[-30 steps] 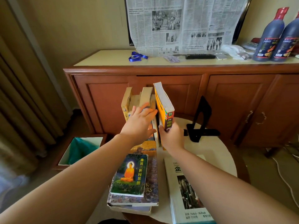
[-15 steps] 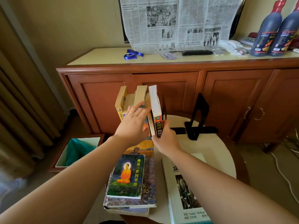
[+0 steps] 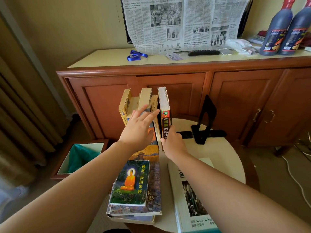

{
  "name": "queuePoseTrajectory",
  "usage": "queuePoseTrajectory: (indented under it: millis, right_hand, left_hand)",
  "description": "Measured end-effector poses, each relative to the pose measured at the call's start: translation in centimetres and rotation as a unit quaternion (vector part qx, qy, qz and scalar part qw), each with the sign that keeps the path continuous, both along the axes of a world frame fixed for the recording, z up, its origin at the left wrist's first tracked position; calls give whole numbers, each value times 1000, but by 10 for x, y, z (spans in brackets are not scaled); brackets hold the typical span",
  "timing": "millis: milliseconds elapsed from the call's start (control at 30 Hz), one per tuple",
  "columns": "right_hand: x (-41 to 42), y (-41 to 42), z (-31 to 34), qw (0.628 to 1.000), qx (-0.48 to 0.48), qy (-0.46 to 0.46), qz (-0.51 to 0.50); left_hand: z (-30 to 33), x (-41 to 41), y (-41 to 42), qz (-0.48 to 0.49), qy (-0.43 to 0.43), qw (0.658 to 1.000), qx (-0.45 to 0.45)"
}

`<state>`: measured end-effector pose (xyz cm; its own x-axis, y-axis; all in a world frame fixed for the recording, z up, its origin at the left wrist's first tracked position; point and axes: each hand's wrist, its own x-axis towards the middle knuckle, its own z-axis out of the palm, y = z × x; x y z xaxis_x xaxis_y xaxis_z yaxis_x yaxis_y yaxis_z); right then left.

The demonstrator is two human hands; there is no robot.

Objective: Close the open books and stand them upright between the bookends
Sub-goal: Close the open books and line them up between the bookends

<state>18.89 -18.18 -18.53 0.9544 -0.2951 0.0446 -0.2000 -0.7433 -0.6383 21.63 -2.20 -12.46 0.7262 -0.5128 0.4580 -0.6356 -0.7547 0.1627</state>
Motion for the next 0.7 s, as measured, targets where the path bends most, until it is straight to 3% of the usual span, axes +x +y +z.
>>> queuePoseTrajectory:
  millis: [267, 700]
  right_hand:
    - [2, -9, -23, 996, -69, 35, 34]
    - [-6, -18, -22, 997, -51, 29, 52]
  left_hand:
    - [-1, -2, -1, 2, 2, 999, -32]
    - [-2, -8, -2, -3, 15, 1000, -19]
